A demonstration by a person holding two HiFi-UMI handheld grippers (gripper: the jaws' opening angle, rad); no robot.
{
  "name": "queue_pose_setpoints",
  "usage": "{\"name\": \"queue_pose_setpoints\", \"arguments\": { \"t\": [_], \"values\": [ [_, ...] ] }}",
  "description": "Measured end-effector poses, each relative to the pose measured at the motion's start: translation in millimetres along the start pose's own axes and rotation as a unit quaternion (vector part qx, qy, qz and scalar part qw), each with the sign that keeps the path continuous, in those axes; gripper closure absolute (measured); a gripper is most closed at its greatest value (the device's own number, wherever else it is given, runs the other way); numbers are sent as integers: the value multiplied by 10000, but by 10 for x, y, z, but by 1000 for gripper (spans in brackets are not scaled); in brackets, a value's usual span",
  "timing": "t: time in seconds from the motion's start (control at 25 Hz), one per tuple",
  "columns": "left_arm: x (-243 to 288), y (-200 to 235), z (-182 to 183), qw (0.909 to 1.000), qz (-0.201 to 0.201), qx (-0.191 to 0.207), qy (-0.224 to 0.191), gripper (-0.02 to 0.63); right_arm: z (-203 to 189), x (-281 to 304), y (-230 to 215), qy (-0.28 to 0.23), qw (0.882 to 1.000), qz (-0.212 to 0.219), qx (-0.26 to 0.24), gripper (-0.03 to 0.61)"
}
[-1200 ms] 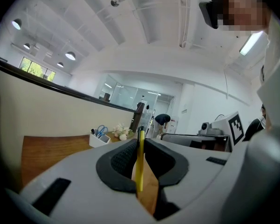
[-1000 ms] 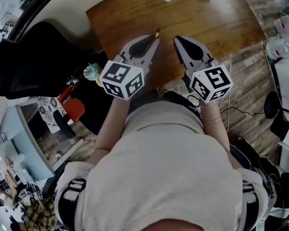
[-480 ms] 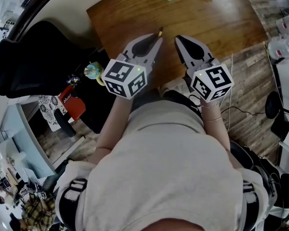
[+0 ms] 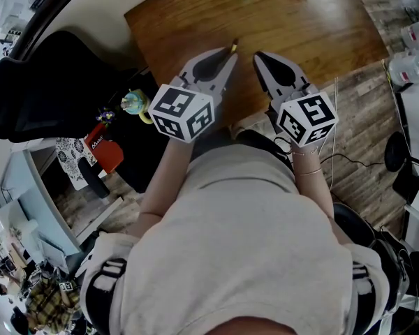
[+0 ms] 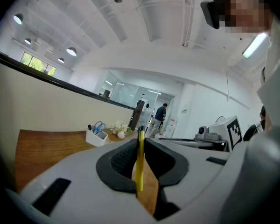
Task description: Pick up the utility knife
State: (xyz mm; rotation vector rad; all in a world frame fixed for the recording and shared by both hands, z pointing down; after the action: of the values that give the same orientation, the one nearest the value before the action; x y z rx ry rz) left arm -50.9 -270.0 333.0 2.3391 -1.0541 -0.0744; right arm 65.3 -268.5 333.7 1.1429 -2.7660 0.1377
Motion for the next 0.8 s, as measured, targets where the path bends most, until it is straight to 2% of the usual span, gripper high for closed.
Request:
{"name": "queue_pose_setpoints", "arguments": {
  "t": [0.8],
  "values": [
    [43, -47, -9, 10000, -53, -15, 13, 543, 12, -80, -88, -57, 9999, -76, -54, 569]
  ]
}}
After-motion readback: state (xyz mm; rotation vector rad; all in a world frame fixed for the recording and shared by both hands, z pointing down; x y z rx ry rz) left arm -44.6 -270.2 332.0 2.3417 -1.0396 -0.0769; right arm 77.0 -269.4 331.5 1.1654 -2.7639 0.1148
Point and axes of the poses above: the fingertips, and each gripper's own axes: x forward along the fingers, y to its left, z out of its top, the point moved 5 cm from there along -x, backward along the fingers, and after that the axes turned 11 degrees about -x, right-handed, at the moved point
